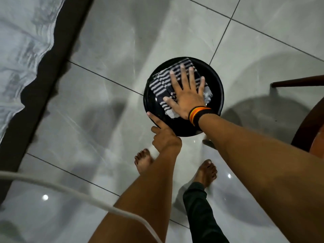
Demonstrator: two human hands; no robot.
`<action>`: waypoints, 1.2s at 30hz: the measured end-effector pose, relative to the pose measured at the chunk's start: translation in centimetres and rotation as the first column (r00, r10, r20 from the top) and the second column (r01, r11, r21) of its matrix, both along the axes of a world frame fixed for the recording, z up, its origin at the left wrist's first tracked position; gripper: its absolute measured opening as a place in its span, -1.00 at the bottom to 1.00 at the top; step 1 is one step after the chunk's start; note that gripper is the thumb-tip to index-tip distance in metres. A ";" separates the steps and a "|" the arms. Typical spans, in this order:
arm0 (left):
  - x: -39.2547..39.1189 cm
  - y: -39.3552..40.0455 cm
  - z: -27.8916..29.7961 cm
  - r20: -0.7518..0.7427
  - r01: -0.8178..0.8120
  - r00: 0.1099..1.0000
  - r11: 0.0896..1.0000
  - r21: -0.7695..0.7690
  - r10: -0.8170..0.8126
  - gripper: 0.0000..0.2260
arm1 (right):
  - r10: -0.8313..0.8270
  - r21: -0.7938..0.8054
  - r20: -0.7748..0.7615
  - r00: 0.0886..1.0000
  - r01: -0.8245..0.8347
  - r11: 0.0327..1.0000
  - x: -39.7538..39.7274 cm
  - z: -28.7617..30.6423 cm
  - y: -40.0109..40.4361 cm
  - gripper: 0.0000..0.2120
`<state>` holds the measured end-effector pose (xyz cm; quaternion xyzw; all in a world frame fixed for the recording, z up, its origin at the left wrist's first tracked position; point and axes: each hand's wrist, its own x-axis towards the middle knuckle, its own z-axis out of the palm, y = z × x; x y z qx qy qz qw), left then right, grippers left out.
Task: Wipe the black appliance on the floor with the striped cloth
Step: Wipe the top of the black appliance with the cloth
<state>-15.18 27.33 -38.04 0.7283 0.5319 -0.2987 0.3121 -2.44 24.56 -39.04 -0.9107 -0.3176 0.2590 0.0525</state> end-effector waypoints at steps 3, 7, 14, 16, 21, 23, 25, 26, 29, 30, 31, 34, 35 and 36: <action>-0.3 0.7 0.0 -0.026 0.029 0.999 1.000 -0.007 -0.030 0.16 | -0.108 -0.011 -0.010 0.994 0.108 0.994 -1.3 -0.2 -1.9 -0.18; -0.3 1.0 -0.4 -0.031 0.047 0.998 0.998 0.033 -0.046 0.02 | -0.205 0.006 -0.005 0.979 0.205 0.979 -2.7 -0.6 -2.4 -0.16; -0.3 0.9 -0.8 -0.041 0.079 0.996 0.994 0.081 -0.075 -0.03 | 0.265 -0.015 0.133 0.955 -0.265 0.964 -4.3 -1.2 -0.6 -0.24; -0.5 0.9 -0.9 -0.034 0.085 0.996 0.993 0.075 -0.083 -0.01 | 0.408 -0.053 0.152 0.900 -0.405 0.913 -4.1 -1.3 0.6 -0.29; -0.2 0.8 -1.2 -0.004 0.013 1.000 0.994 0.110 -0.013 -0.09 | 0.400 -0.127 0.077 0.913 -0.389 0.912 -1.5 -0.9 5.5 -0.38; -0.1 0.7 -1.4 -0.010 0.015 1.000 0.992 0.129 -0.014 -0.03 | 0.284 -0.111 0.084 0.955 -0.274 0.955 -0.3 -0.7 6.6 -0.46; -0.5 0.6 -1.7 -0.033 0.040 0.999 0.990 0.131 -0.036 0.07 | 0.108 -0.084 0.091 0.990 -0.100 0.991 0.8 -0.8 6.4 -0.49; -0.5 0.5 -1.7 -0.037 0.039 0.999 0.990 0.136 -0.034 0.08 | 0.016 -0.072 0.096 0.995 -0.009 0.997 1.4 -0.8 5.7 -0.48; -0.6 0.5 -1.6 -0.045 0.012 0.999 0.990 0.138 -0.006 0.04 | -0.231 -0.019 0.105 0.967 0.234 0.972 2.2 -0.9 1.9 -0.44; -0.4 0.4 -1.6 -0.042 0.004 0.999 0.990 0.140 0.002 0.03 | -0.280 0.000 0.112 0.953 0.282 0.959 2.1 -0.8 0.3 -0.43; -0.4 0.4 -1.5 -0.037 -0.002 0.999 0.991 0.135 0.007 0.03 | -0.315 0.017 0.118 0.942 0.315 0.949 1.6 -0.7 -1.3 -0.42; -0.4 0.5 -1.4 -0.030 0.003 1.000 0.993 0.117 0.001 0.00 | -0.448 0.069 0.115 0.887 0.443 0.894 -1.7 -0.9 -5.5 -0.39; -0.4 0.5 -1.4 -0.033 0.017 0.999 0.993 0.113 -0.013 -0.02 | -0.511 0.076 0.113 0.852 0.505 0.860 -3.1 -1.1 -6.4 -0.38; -0.5 0.7 -1.5 -0.039 0.032 0.999 0.993 0.113 -0.028 -0.03 | -0.558 0.078 0.115 0.822 0.552 0.830 -4.7 -1.3 -6.9 -0.37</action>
